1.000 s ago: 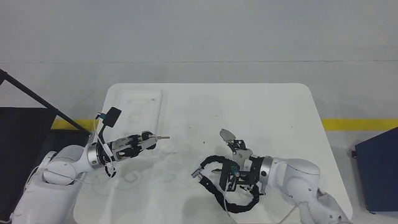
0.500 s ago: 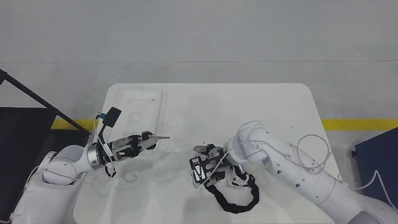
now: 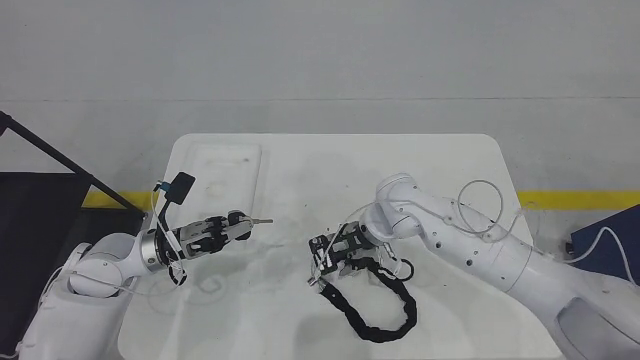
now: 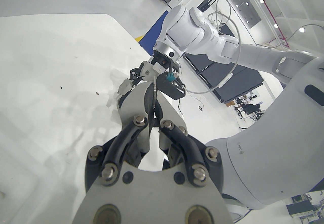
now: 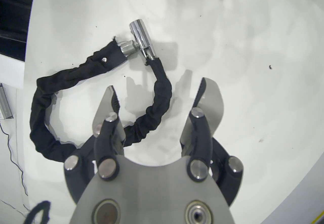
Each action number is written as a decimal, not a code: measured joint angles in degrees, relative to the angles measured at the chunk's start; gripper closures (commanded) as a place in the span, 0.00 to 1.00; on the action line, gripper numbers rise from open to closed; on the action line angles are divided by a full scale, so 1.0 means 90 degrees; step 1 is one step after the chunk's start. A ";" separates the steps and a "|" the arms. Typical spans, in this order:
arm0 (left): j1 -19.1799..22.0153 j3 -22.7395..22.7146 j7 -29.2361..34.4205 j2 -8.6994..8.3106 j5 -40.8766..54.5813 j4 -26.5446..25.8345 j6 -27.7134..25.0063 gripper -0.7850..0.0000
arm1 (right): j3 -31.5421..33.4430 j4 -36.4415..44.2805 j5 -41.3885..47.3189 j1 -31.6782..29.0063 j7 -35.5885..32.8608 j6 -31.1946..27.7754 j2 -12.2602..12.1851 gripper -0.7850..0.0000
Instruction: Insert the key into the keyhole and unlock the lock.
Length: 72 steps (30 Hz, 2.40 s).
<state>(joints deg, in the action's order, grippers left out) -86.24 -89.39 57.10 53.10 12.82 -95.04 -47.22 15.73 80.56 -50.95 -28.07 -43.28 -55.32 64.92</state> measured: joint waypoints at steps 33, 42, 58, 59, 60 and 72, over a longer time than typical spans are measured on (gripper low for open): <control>0.0000 0.0000 0.0000 0.0000 0.0000 0.0000 0.0000 1.00 | 0.0260 -0.0195 -0.1890 -0.0900 0.1514 0.0183 0.0121 1.00; 0.0000 0.0000 0.0000 0.0000 0.0000 0.0000 0.0000 1.00 | 0.0360 -0.0095 -0.2344 -0.0955 0.1682 0.0175 0.0151 1.00; 0.0000 0.0000 0.0000 0.0000 0.0000 0.0000 0.0000 1.00 | 0.1901 0.1684 -0.5935 -0.2423 0.5939 0.1844 -0.1127 1.00; 0.0000 0.0000 0.0000 0.0000 0.0000 0.0000 0.0000 1.00 | 0.2117 0.1739 -0.5892 -0.2573 0.6451 0.1771 -0.1248 1.00; 0.0000 0.0000 0.0000 0.0000 0.0000 0.0000 0.0000 1.00 | 0.2280 0.1770 -0.5897 -0.2671 0.6878 0.1712 -0.1338 1.00; 0.0000 0.0000 0.0000 0.0000 0.0000 0.0000 0.0000 1.00 | 0.3083 0.1235 -0.5492 -0.3355 1.2261 0.1976 -0.2058 1.00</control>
<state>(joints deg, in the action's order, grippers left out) -86.24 -89.39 57.10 53.10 12.82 -95.04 -47.22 43.48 91.67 -100.38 -58.26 67.07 -37.54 46.41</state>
